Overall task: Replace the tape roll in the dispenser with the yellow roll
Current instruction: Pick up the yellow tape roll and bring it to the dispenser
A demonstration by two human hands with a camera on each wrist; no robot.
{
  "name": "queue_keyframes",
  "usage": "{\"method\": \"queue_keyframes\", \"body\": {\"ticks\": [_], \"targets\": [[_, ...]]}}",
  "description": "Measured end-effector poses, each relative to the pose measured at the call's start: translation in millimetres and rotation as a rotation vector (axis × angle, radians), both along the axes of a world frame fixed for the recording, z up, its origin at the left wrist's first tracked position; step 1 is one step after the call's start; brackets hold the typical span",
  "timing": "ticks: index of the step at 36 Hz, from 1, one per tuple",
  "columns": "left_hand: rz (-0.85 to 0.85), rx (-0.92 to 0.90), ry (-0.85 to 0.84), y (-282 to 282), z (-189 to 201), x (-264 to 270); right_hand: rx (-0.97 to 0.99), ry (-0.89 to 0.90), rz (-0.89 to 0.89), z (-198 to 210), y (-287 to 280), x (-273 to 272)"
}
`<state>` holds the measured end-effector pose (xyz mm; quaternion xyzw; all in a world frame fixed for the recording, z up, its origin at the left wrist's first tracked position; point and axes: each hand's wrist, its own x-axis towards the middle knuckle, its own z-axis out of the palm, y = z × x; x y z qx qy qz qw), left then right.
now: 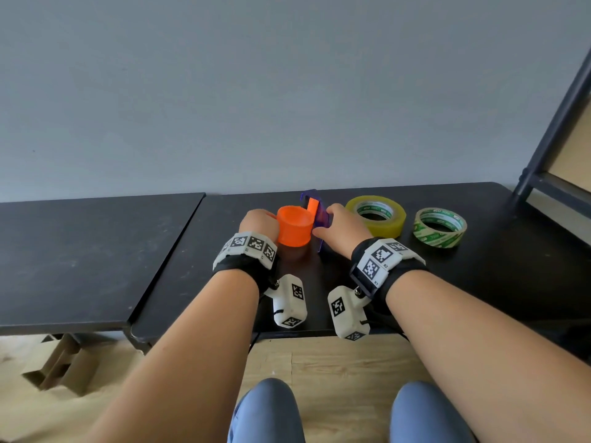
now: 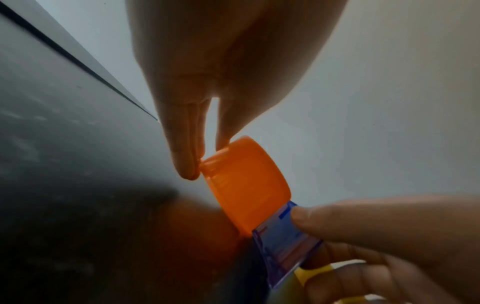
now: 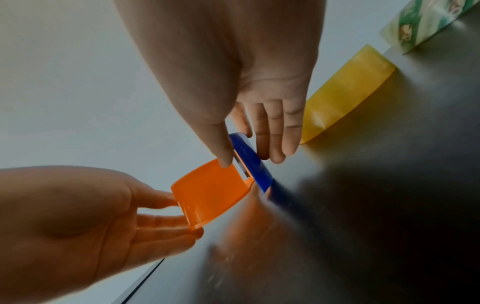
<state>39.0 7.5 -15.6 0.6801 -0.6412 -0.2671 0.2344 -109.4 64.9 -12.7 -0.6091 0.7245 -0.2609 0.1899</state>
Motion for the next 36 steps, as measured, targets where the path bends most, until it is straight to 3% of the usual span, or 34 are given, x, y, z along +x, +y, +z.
{"method": "queue_keyframes", "body": {"ticks": [7,11,19,28,36], "targets": [[-0.031,-0.069,0.015,7.3,-0.6,-11.2,0.000,0.018,0.008,-4.6,-3.7,3.3],[-0.105,0.048,0.079,7.8,-5.5,-17.3,0.005,0.040,0.024,-5.5,-4.2,2.8],[-0.196,-0.004,-0.136,7.4,-6.6,-11.2,0.006,0.115,0.031,-5.8,-9.6,-2.7],[-0.165,-0.003,-0.205,6.4,-1.3,-5.8,-0.024,0.148,-0.001,-9.2,-13.2,-13.6],[-0.173,-0.050,-0.205,11.6,3.7,-14.3,-0.034,0.054,-0.014,-5.3,-11.0,-24.7]]}}
